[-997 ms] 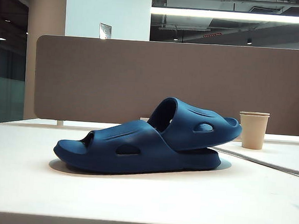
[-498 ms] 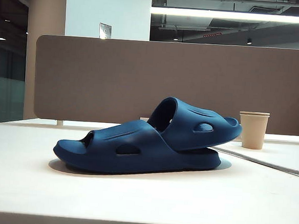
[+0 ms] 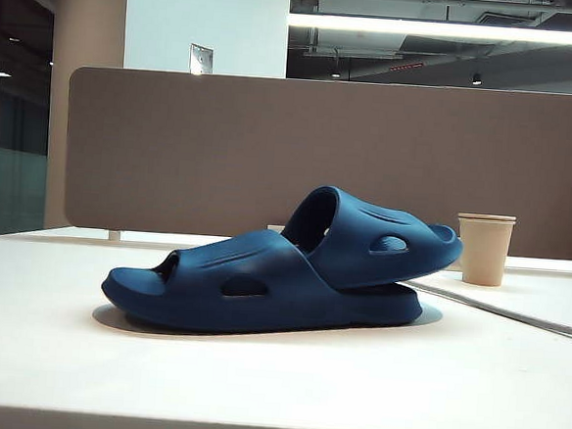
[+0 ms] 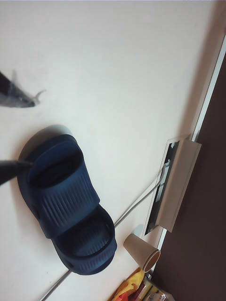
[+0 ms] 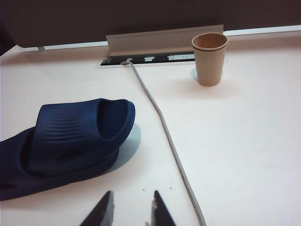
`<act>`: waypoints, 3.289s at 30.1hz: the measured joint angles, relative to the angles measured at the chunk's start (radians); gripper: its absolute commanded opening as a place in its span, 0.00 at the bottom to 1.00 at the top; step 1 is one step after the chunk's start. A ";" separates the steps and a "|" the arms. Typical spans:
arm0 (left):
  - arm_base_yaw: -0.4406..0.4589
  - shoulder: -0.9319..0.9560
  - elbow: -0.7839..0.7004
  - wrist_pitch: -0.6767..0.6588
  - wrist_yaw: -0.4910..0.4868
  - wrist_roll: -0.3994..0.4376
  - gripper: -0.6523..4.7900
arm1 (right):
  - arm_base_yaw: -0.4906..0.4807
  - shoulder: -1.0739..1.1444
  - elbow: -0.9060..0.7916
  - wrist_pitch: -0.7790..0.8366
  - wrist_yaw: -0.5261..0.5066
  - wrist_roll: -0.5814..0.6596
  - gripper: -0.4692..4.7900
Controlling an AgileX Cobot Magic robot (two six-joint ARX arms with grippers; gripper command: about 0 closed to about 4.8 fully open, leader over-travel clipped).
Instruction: Interlock the pair of blue slippers on the table with their fronts facing up.
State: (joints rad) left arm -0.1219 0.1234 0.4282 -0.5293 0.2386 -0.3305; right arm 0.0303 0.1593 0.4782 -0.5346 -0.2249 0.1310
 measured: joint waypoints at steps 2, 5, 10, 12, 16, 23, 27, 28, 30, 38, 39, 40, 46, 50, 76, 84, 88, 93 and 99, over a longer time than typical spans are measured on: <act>0.000 0.000 -0.005 -0.001 -0.005 -0.001 0.38 | 0.000 0.000 -0.025 0.029 0.001 0.000 0.21; 0.000 0.000 -0.008 0.006 -0.011 -0.006 0.37 | 0.000 0.000 -0.065 0.053 0.002 0.001 0.11; 0.000 0.000 -0.009 0.011 -0.015 -0.006 0.37 | 0.000 0.000 -0.111 0.085 0.004 0.024 0.10; 0.000 0.000 -0.011 0.021 -0.026 -0.007 0.37 | 0.000 0.000 -0.137 0.120 0.004 0.045 0.10; 0.000 0.000 -0.032 0.124 -0.034 0.002 0.35 | 0.000 0.000 -0.184 0.177 0.004 0.059 0.10; 0.000 0.000 -0.082 0.267 -0.034 0.125 0.20 | 0.000 0.000 -0.284 0.343 0.004 0.055 0.09; 0.000 0.000 -0.124 0.285 -0.033 0.178 0.20 | 0.000 0.000 -0.342 0.447 0.003 0.055 0.09; 0.000 0.000 -0.133 0.291 -0.034 0.185 0.20 | 0.000 -0.001 -0.356 0.476 0.003 0.055 0.09; 0.000 0.000 -0.159 0.315 -0.034 0.206 0.20 | 0.000 -0.001 -0.385 0.530 0.003 0.055 0.09; 0.000 0.000 -0.253 0.480 -0.034 0.223 0.20 | 0.000 -0.002 -0.445 0.655 0.003 0.051 0.09; 0.000 0.000 -0.264 0.494 -0.034 0.223 0.20 | 0.000 -0.002 -0.448 0.657 0.003 0.045 0.09; 0.000 0.000 -0.276 0.504 -0.034 0.223 0.20 | 0.000 -0.002 -0.451 0.658 0.003 0.036 0.09; 0.000 0.000 -0.327 0.519 -0.034 0.229 0.20 | 0.001 -0.002 -0.463 0.666 -0.003 0.001 0.09; 0.000 0.000 -0.354 0.525 -0.034 0.257 0.20 | 0.001 -0.002 -0.474 0.665 -0.004 -0.009 0.09; 0.000 0.002 -0.422 0.532 -0.042 0.303 0.20 | 0.001 0.003 -0.474 0.421 -0.022 -0.177 0.09; 0.000 0.002 -0.422 0.474 -0.042 0.344 0.20 | 0.001 0.003 -0.474 0.386 -0.031 -0.205 0.09; 0.000 0.002 -0.422 0.457 -0.042 0.357 0.20 | 0.001 0.003 -0.474 0.386 -0.038 -0.206 0.09; 0.000 0.002 -0.422 0.457 -0.042 0.357 0.20 | 0.001 0.003 -0.474 0.386 -0.038 -0.207 0.09; 0.000 0.002 -0.422 0.457 -0.042 0.357 0.20 | 0.001 0.003 -0.474 0.410 -0.041 -0.206 0.09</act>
State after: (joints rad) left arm -0.1219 0.1249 0.0067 -0.0719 0.1970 0.0261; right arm 0.0315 0.1623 0.0044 -0.1242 -0.2657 -0.0753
